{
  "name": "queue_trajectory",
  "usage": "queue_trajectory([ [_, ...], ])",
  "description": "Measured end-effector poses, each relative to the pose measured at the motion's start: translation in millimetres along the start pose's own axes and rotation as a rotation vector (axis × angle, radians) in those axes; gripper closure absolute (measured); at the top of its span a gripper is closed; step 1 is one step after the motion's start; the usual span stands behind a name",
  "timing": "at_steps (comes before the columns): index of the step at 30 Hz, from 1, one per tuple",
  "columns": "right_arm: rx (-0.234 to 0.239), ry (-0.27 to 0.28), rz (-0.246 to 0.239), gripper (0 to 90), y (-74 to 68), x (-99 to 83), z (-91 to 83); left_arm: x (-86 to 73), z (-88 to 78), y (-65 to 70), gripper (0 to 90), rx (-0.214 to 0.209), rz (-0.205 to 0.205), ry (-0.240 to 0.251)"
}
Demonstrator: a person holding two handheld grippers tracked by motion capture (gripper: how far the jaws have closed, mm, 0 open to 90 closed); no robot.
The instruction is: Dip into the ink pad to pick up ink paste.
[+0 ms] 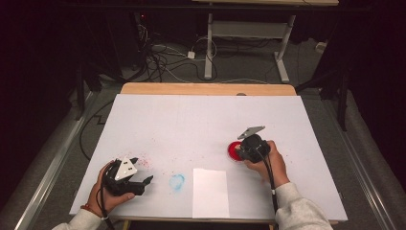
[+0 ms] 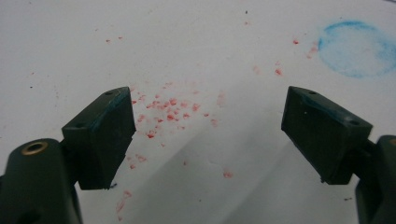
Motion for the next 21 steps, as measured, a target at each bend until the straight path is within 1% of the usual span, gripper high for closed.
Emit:
queue_trajectory([
  [7, 0.01, 0.007, 0.016, 76.3, 1.2, -1.3, 0.1, -0.2, 0.9, 0.7, 17.1, -0.003, 0.001, -0.005],
  [9, 0.02, 0.014, 0.025, 76.3, 2.1, -1.8, 0.2, -0.6, 1.1, 0.9, 17.1, -0.002, 0.001, -0.011],
  [10, 0.02, 0.012, 0.039, 76.3, 1.6, -2.2, 0.0, -0.6, 1.2, 1.0, 17.1, -0.003, 0.0, -0.011],
  [14, 0.02, 0.012, 0.03, 76.3, 1.9, -1.9, -0.2, -0.8, 1.7, 0.9, 17.5, -0.004, 0.0, -0.015],
  [16, 0.02, 0.009, 0.035, 76.3, 2.4, -1.5, -0.4, -0.8, 1.9, 0.9, 17.4, -0.004, 0.0, -0.015],
  [18, 0.029, 0.017, 0.039, 76.2, 3.1, -1.1, -0.8, -1.0, 2.1, 0.6, 17.4, -0.004, 0.002, -0.018],
  [19, 0.035, 0.023, 0.053, 76.2, 3.9, -1.0, -1.2, -1.0, 2.2, 0.5, 17.5, -0.004, 0.003, -0.018],
  [20, 0.037, 0.023, 0.055, 76.2, 4.7, -1.0, -2.1, -1.1, 2.2, 0.4, 17.4, -0.004, 0.002, -0.018],
  [21, 0.03, 0.025, 0.049, 76.2, 5.6, -0.6, -3.9, -1.1, 2.1, 0.2, 17.4, -0.004, 0.001, -0.017],
])
Point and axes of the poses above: each handheld gripper's, and its own axes: z roughly forward along the jaws, x roughly out of its top, y roughly to its right, the point moved 6 cm from there along z, roughly forward along the jaws, and after that the axes turned 9 degrees about y, right-handed, at the moved point
